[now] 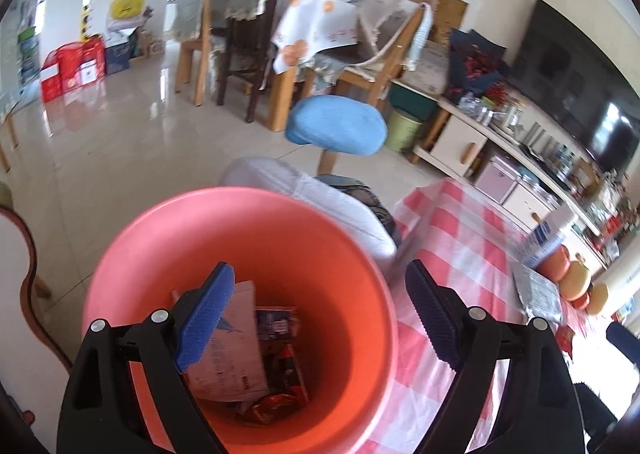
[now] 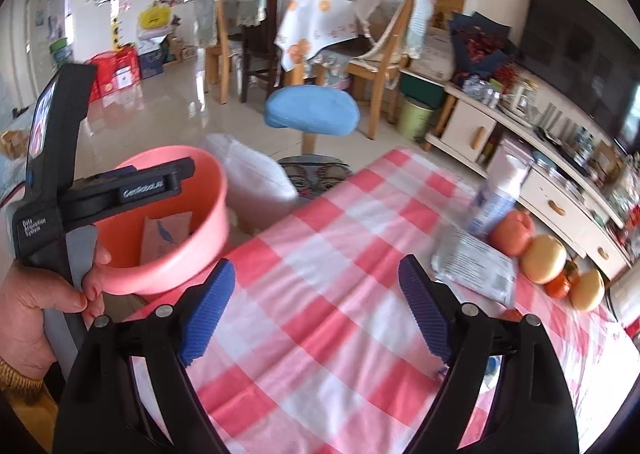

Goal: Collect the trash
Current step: 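Move both grippers back from the bucket over the table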

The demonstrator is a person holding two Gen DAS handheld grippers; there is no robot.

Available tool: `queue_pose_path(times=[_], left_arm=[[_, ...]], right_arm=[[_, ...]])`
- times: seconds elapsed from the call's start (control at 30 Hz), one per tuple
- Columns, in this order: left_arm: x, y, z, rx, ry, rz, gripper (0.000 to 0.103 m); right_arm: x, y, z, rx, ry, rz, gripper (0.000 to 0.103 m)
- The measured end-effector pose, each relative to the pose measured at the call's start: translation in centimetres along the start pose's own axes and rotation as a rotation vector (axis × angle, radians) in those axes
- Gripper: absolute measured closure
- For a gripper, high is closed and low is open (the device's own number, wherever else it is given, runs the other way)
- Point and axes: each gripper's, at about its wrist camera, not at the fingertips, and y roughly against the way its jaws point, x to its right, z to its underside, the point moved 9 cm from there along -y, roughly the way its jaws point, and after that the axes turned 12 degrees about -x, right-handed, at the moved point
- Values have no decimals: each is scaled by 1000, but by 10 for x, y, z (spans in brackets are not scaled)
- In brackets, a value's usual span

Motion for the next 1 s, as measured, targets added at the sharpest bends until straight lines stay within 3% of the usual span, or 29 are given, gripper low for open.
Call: queue_pose_path(times=[0.5,0.6,1.0], left_arm=[[68,2,21,4,-181,87,16],[83,4,26,7,-226,98,16],[149,-1,53,-30,-403,168,16]], right_arm=[[98,43,35,18,-193,46,17],[117,46,45,16,-237,58,11],[192,48,77,5,-442,18,11]])
